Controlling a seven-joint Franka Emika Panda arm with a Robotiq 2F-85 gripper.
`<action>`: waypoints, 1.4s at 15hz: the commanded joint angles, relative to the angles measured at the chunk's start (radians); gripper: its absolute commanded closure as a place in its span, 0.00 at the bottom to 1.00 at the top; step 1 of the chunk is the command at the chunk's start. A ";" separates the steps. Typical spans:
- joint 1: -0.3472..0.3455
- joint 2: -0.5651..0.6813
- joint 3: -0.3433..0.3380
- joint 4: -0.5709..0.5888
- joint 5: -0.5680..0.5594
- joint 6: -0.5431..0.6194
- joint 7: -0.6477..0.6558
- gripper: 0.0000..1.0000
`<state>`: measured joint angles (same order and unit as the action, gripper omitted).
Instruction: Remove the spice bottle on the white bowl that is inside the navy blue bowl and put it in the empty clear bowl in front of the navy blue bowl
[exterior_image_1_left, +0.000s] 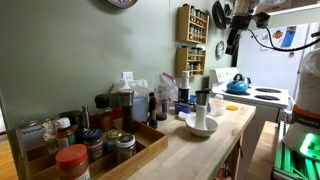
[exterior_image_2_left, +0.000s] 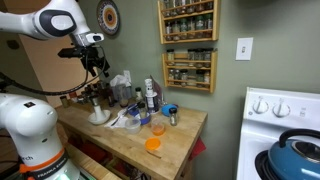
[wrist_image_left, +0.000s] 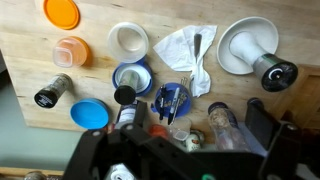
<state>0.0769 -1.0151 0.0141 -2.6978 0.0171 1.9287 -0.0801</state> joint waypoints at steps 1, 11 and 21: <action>0.000 0.001 0.000 0.003 0.000 -0.003 0.001 0.00; 0.035 0.159 0.036 0.060 -0.027 0.236 -0.057 0.00; 0.014 0.339 -0.228 -0.017 0.021 0.330 -0.323 0.00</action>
<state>0.0957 -0.7159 -0.1682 -2.6952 0.0158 2.2200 -0.3346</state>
